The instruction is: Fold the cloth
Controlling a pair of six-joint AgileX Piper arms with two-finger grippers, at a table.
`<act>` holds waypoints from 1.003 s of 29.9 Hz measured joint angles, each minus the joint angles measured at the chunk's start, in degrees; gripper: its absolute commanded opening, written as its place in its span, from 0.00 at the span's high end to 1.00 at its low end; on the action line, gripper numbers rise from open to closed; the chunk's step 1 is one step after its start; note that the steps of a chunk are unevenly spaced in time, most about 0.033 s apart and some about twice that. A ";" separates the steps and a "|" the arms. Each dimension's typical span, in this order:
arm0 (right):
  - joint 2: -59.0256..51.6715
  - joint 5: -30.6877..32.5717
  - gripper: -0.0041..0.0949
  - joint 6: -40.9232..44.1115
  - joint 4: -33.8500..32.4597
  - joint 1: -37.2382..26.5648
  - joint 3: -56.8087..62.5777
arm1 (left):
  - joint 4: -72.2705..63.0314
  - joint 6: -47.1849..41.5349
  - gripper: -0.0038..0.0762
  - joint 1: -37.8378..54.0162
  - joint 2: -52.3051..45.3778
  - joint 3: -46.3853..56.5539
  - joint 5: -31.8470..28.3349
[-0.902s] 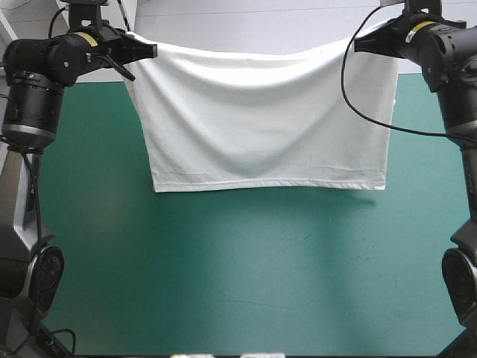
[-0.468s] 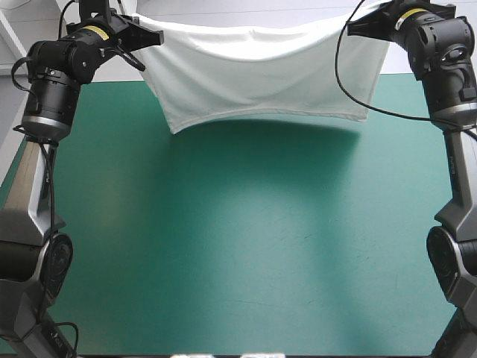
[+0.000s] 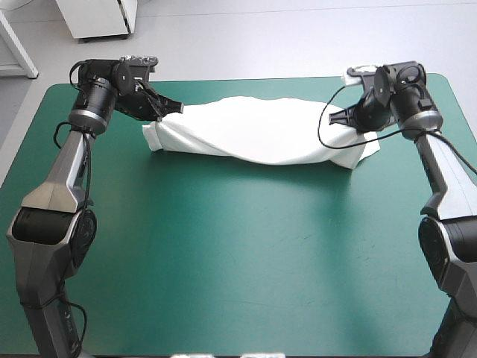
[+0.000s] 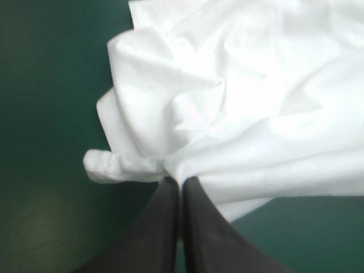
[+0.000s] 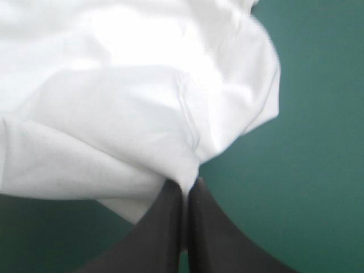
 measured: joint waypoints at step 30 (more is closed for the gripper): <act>-33.24 -4.94 0.98 -5.20 9.52 -0.08 57.14 | -4.06 0.49 0.96 -0.10 -45.08 76.44 -14.64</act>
